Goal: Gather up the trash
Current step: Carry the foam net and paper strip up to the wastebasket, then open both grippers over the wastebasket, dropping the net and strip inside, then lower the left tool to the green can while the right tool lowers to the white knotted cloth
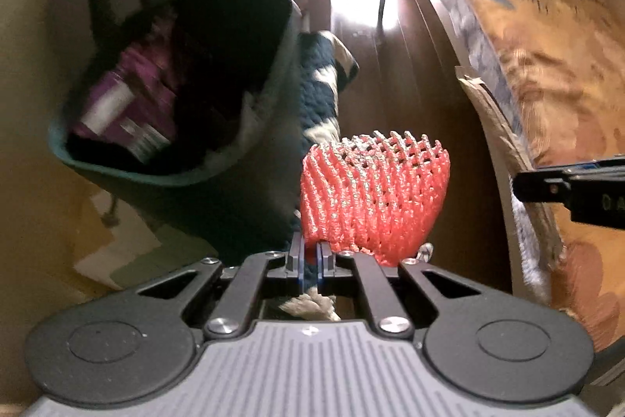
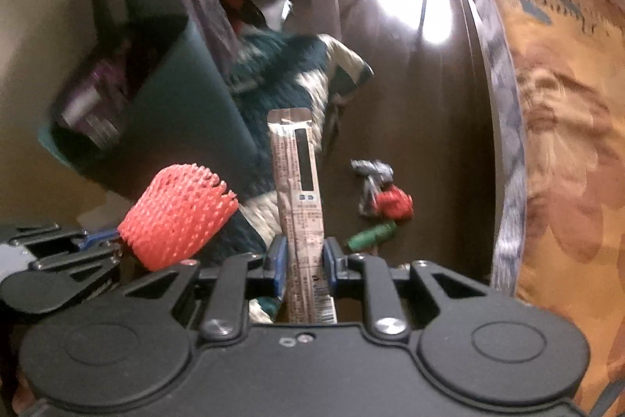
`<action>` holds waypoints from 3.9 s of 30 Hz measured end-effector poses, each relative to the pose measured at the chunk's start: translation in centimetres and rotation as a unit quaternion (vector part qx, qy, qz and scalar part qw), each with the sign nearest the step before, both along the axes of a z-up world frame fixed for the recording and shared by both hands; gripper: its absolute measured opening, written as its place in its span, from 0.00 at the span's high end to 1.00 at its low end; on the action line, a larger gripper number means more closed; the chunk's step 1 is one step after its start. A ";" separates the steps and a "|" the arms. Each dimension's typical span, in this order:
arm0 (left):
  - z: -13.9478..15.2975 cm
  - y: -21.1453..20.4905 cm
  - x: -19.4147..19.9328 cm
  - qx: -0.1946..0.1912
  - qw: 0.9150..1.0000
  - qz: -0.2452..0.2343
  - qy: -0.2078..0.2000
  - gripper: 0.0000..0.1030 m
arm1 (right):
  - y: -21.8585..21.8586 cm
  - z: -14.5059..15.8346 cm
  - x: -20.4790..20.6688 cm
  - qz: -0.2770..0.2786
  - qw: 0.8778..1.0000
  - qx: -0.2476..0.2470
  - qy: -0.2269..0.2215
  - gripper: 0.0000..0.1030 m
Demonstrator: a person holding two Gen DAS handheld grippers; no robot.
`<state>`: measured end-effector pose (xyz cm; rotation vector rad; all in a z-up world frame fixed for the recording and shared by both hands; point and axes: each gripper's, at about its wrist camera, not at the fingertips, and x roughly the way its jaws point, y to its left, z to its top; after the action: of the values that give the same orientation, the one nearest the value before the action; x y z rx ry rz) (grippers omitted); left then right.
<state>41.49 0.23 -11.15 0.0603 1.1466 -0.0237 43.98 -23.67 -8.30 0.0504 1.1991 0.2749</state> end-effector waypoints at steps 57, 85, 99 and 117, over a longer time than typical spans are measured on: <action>-8.5 12.8 10.8 0.006 0.988 -0.057 0.142 0.95 | 20.3 0.8 12.4 0.077 0.994 -0.047 0.062 0.61; 2.4 -1.7 1.5 0.006 0.995 0.091 -0.041 0.60 | -7.0 4.7 1.4 0.185 0.981 -0.013 -0.058 0.23; -9.0 -8.7 3.2 -0.042 0.996 0.003 -0.078 0.21 | -11.0 -7.6 0.5 0.024 0.993 -0.018 -0.118 0.00; -42.4 -17.2 12.1 -0.055 0.996 -0.005 0.066 0.21 | -13.6 -40.5 0.5 -0.069 0.997 -0.025 -0.032 0.00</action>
<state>53.56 -16.99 -53.59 -0.0335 1.2759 -0.1006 44.48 -37.24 -48.76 0.0797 1.1317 0.1240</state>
